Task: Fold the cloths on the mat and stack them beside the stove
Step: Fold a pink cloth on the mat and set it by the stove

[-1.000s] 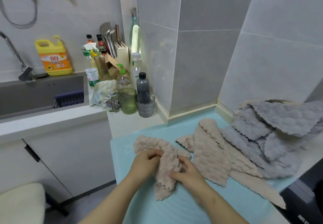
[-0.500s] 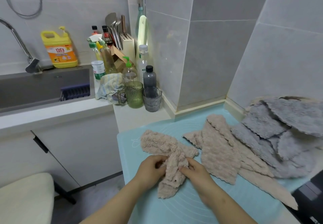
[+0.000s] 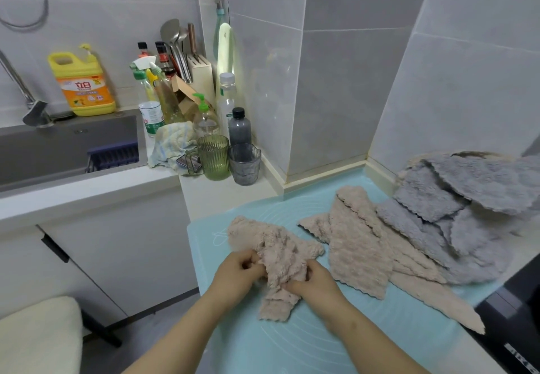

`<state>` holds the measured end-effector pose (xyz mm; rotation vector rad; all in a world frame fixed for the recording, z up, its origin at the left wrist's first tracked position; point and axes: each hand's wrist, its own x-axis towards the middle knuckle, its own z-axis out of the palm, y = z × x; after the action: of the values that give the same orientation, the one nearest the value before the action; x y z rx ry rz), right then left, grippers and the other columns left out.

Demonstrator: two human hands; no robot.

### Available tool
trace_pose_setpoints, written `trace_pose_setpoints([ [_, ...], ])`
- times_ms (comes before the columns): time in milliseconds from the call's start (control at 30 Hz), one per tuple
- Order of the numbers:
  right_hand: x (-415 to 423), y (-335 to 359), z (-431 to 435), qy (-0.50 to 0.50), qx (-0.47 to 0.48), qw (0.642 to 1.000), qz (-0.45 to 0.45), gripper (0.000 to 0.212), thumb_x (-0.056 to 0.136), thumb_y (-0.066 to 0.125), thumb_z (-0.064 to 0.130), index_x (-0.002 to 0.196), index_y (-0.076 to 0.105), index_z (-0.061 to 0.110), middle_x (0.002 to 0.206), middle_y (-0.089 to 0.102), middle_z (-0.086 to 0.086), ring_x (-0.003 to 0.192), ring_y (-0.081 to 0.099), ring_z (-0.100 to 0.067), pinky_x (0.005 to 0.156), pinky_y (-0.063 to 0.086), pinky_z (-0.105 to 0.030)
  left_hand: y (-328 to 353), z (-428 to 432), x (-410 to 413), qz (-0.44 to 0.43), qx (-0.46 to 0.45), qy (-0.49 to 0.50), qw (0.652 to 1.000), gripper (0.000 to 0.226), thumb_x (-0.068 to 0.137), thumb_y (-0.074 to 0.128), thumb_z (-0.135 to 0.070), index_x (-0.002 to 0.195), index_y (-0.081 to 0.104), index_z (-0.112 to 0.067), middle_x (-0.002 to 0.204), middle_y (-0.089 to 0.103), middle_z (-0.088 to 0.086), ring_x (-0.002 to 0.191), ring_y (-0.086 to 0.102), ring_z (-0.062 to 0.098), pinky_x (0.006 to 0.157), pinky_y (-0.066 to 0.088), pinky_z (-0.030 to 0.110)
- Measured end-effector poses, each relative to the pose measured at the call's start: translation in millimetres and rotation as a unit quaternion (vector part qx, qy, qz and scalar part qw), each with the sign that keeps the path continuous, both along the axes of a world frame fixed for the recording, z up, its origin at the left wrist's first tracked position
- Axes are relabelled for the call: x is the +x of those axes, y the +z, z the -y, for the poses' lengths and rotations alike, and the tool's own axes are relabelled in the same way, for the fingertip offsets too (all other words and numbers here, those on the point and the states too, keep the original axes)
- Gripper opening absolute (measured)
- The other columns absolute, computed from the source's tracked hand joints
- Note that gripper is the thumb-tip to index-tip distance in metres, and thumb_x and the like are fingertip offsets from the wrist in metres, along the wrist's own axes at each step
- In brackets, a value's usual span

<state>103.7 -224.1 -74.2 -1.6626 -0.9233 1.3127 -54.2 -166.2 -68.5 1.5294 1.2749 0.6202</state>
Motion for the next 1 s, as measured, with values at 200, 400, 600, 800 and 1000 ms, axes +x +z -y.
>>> trace_pose_setpoints([
  [200, 11, 30, -11, -0.117, 0.038, 0.99, -0.071, 0.022, 0.082, 0.058, 0.0, 0.098, 0.062, 0.015, 0.091, 0.071, -0.006, 0.083, 0.067, -0.022, 0.065, 0.052, -0.029, 38, -22, -12, 0.082, 0.074, 0.121, 0.986, 0.013, 0.064, 0.061, -0.021, 0.052, 0.055, -0.019, 0.056, 0.053, -0.01, 0.058, 0.046, 0.005, 0.061, 0.036, 0.024],
  [400, 17, 89, -33, -0.12, 0.217, 0.969, 0.007, 0.025, 0.084, 0.057, -0.002, 0.09, 0.058, 0.023, 0.091, 0.068, -0.005, 0.08, 0.066, -0.02, 0.068, 0.054, -0.035, 82, -48, -21, 0.142, 0.138, 0.119, 0.973, 0.019, 0.086, 0.056, -0.001, 0.071, 0.054, -0.012, 0.068, 0.054, 0.009, 0.068, 0.051, 0.019, 0.065, 0.05, 0.029],
  [600, 24, 95, -18, 0.065, 0.218, 0.96, 0.163, 0.033, 0.08, 0.054, -0.007, 0.085, 0.062, 0.024, 0.082, 0.065, 0.008, 0.075, 0.058, -0.004, 0.059, 0.045, -0.009, 83, -40, -39, -0.128, 0.29, -0.053, 0.947, 0.021, 0.058, 0.041, -0.042, 0.077, 0.051, -0.042, 0.068, 0.059, -0.009, 0.061, 0.05, 0.007, 0.063, 0.043, 0.025],
  [800, 25, 44, -7, 0.361, -0.065, 0.884, 0.288, 0.028, 0.081, 0.059, 0.022, 0.107, 0.059, 0.031, 0.111, 0.059, 0.002, 0.093, 0.056, -0.012, 0.072, 0.041, -0.021, 44, -25, -33, -0.254, 0.039, -0.243, 0.935, 0.003, 0.078, 0.057, -0.032, 0.076, 0.057, -0.034, 0.069, 0.056, -0.012, 0.064, 0.053, 0.007, 0.065, 0.042, 0.02],
  [1000, 29, 42, -6, 0.261, -0.097, 0.952, 0.125, 0.018, 0.09, 0.056, 0.042, 0.093, 0.061, 0.025, 0.081, 0.061, 0.011, 0.07, 0.054, -0.005, 0.064, 0.041, -0.018, 16, -32, -25, -0.192, 0.093, -0.025, 0.977, 0.022, 0.098, 0.04, -0.027, 0.082, 0.056, -0.025, 0.073, 0.056, -0.006, 0.067, 0.05, 0.014, 0.063, 0.037, 0.028],
])
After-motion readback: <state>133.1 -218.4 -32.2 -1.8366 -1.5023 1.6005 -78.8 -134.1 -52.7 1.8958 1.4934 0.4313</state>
